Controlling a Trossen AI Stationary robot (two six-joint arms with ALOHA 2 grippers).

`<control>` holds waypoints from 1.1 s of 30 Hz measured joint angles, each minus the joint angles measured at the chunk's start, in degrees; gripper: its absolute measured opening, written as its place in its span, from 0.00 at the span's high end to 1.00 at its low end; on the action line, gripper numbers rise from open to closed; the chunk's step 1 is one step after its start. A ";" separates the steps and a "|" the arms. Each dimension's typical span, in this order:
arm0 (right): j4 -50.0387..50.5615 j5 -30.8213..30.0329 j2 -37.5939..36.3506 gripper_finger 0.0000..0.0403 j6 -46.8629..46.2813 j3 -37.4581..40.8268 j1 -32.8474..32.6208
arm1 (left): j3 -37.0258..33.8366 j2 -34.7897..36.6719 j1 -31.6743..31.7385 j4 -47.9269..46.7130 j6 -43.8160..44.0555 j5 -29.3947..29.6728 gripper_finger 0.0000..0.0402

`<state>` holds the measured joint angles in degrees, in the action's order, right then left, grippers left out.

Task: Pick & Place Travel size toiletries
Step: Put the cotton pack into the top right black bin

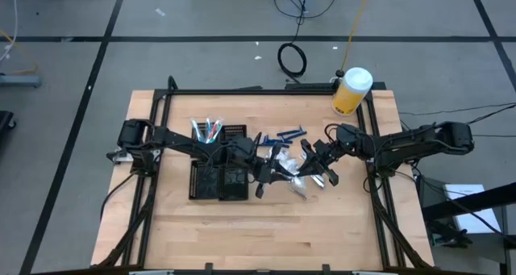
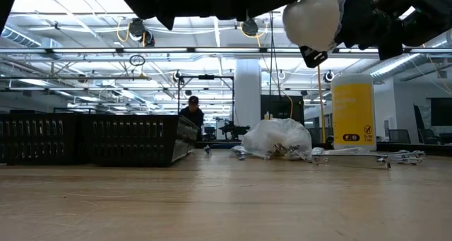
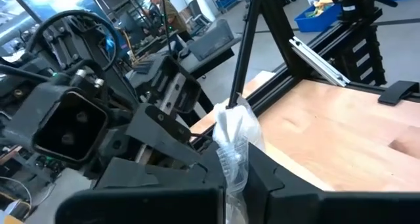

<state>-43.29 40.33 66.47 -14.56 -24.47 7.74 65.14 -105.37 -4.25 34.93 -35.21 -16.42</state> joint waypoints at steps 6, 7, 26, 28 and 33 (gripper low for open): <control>4.54 -1.62 -0.04 0.77 3.40 0.00 -0.33 | -0.11 4.48 -0.11 -6.65 5.09 -0.14 0.99; 5.46 -1.96 -0.07 0.74 3.73 0.00 -0.17 | -0.11 6.11 -0.07 -9.07 6.42 -0.03 0.99; 15.07 -13.54 -0.08 0.53 4.96 0.04 3.53 | -26.61 29.51 7.33 -11.24 35.24 25.47 1.00; 14.95 -13.53 -0.08 0.54 4.98 0.04 3.53 | -30.83 30.21 8.89 -7.73 42.14 29.31 1.00; 14.84 -13.54 -0.08 0.55 5.17 0.04 3.53 | -37.02 30.28 11.16 -7.41 57.39 36.05 1.00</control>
<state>-28.46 26.79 66.39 -9.39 -24.43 11.27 28.12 -75.09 6.90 27.52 22.19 19.63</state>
